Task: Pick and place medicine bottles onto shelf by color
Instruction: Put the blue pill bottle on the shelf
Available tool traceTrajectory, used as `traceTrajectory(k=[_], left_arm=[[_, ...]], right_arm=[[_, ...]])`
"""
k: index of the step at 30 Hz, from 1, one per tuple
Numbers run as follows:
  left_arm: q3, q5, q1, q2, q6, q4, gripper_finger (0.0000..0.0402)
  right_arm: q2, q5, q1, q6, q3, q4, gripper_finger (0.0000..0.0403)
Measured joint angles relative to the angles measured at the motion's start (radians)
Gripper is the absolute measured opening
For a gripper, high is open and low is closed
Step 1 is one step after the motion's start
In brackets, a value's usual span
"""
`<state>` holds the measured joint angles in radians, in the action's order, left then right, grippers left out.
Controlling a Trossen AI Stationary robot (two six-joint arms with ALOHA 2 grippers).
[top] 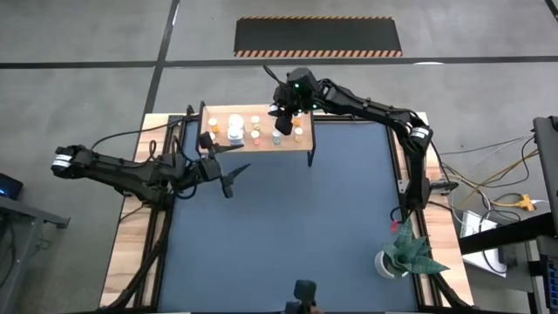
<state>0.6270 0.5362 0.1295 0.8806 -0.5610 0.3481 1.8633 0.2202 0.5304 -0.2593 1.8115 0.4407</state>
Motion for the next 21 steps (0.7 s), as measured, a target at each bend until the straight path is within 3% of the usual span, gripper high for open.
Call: traceTrajectory(k=[15,21], left_arm=[[-0.001,0.0,0.0,0.002,-0.001,0.0,0.0235],[-0.001,0.0,0.0,0.002,-0.002,0.0,0.0235]], right_arm=[[0.003,0.002,-0.002,0.061,-0.033,0.018,0.0108],[0.003,0.05,-0.003,0.102,-0.048,-0.005,0.0113]])
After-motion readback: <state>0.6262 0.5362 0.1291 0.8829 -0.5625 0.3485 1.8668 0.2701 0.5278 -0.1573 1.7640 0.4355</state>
